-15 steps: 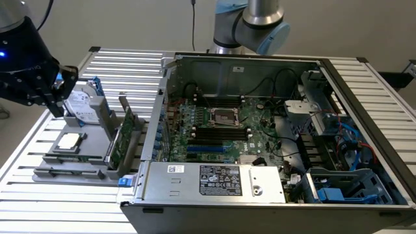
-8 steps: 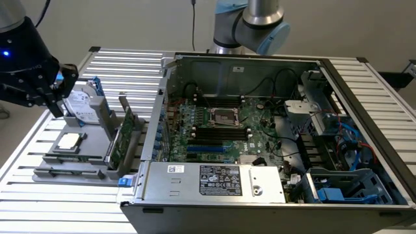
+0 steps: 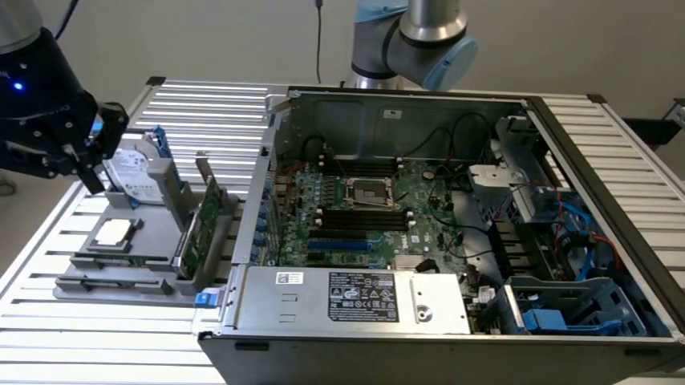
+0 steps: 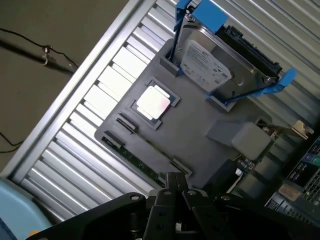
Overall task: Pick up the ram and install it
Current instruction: 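Pick up the ram and move it above insertion slot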
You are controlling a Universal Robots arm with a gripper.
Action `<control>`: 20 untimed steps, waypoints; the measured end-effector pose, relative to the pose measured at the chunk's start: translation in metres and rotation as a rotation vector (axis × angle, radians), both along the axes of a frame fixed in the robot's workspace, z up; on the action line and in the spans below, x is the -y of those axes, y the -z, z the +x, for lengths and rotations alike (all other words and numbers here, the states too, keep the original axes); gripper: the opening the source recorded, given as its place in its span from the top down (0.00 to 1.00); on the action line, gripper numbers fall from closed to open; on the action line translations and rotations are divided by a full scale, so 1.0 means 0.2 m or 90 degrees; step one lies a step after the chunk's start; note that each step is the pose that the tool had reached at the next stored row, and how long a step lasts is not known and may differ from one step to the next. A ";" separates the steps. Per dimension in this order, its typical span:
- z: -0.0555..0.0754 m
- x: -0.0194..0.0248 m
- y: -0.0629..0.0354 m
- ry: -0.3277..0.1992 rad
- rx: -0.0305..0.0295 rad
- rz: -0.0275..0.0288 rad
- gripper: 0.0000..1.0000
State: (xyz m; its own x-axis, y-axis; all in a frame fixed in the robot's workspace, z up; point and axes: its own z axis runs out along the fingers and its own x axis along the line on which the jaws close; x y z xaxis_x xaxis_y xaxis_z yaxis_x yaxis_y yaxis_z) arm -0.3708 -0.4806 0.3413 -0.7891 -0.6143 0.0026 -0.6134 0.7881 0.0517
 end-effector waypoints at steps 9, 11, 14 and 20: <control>0.00 0.000 0.002 -0.105 0.0018 0.0001 0.89; 0.00 0.000 0.003 -0.128 0.0018 0.0000 0.89; 0.00 0.000 0.004 -0.162 0.0019 0.0001 0.89; 0.00 0.000 0.008 -0.231 0.0020 0.0002 0.89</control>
State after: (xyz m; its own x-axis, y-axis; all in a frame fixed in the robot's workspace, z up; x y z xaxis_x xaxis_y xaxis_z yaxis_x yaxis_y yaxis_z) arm -0.3708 -0.4806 0.3398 -0.5192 -0.8546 0.0004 -0.8536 0.5186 0.0496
